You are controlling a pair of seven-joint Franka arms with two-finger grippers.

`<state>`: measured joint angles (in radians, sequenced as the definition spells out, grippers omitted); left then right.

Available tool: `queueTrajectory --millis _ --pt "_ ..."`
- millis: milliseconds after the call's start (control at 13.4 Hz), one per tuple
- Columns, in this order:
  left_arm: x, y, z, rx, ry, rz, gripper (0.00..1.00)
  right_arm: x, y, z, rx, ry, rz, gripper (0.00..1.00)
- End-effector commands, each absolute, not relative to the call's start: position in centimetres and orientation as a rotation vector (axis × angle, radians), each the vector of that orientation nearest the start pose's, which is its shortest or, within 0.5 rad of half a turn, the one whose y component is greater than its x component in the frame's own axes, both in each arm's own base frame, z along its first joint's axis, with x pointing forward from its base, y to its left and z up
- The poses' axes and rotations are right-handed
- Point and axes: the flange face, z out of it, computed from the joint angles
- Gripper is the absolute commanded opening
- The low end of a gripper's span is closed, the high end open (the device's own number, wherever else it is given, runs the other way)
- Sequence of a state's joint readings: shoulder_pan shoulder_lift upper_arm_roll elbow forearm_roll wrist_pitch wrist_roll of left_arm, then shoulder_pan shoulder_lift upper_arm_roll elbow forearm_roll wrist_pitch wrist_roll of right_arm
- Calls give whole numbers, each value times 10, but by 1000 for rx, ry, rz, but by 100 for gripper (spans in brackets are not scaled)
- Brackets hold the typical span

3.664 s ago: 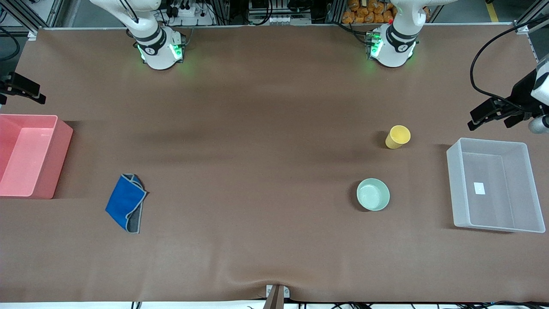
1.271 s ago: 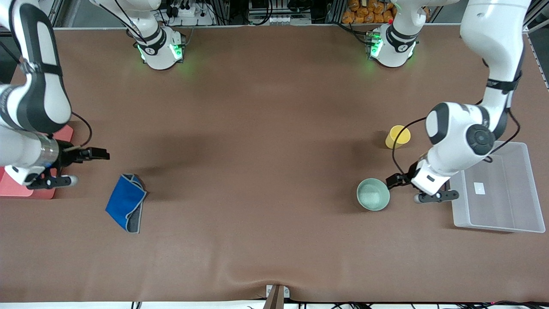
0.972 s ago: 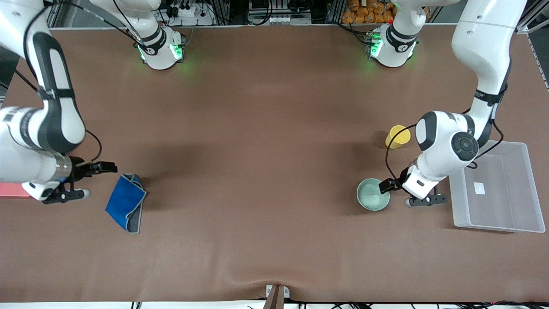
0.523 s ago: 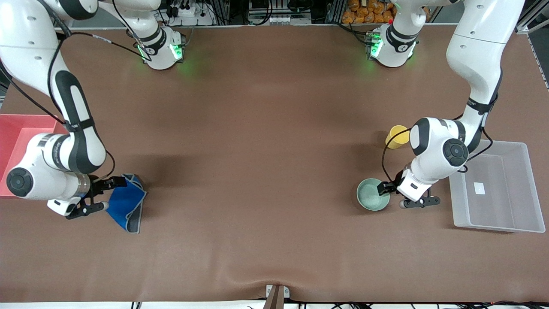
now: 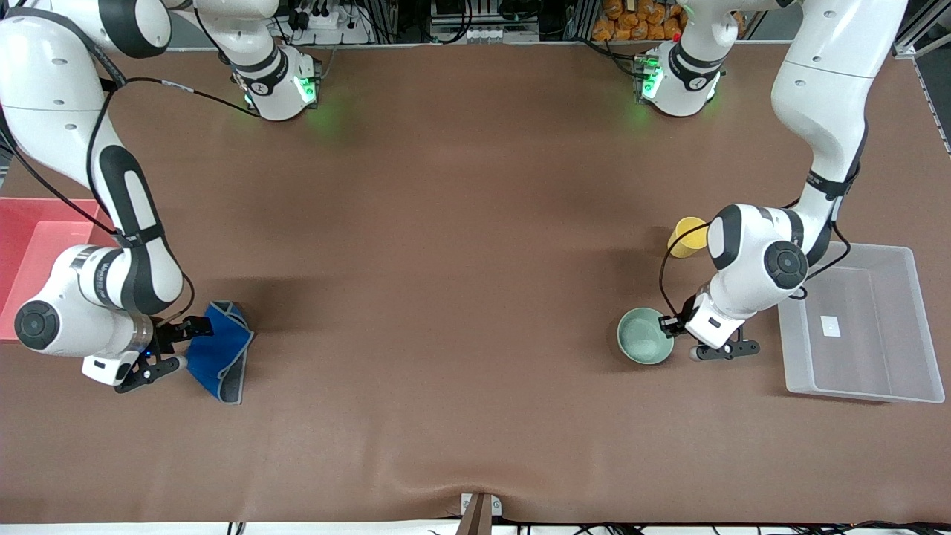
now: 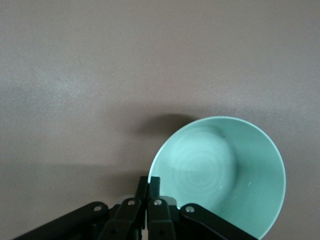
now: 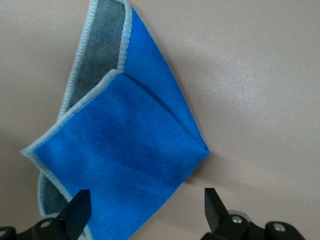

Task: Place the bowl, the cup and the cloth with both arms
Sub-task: 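Grasp the bowl rim with the left gripper while the right gripper grasps the cloth, then carry the bowl into the clear bin while the right gripper lifts the cloth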

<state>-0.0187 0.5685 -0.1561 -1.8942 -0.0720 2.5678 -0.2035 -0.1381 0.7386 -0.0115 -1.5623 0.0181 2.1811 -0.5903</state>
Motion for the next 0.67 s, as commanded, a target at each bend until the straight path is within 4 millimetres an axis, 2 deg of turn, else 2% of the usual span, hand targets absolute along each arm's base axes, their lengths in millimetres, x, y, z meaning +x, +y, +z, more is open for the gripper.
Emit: queueTrajectory --millis 0,224,299,374,449,523,598 --pt "643 -99 226 -3277 -253 -190 0 686 -113 188 -3003 -685 150 100" --pt "658 -79 263 -3269 -293 -259 0 682 -113 175 -2994 -671 168 98" --pt "663 -75 275 -3270 -301 -254 0 682 -113 175 -2994 -669 170 61" --pt "670 -68 290 -3267 -308 -231 0 682 -112 175 -2995 -664 171 33" --pt "675 -52 304 -3262 -323 -187 0 682 -113 175 -2995 -658 172 15" --pt "675 -43 322 -3256 -314 -138 0 682 -113 175 -2989 -641 165 5" --pt "673 -18 340 -3242 -297 -116 0 681 -113 174 -2979 -619 165 0"
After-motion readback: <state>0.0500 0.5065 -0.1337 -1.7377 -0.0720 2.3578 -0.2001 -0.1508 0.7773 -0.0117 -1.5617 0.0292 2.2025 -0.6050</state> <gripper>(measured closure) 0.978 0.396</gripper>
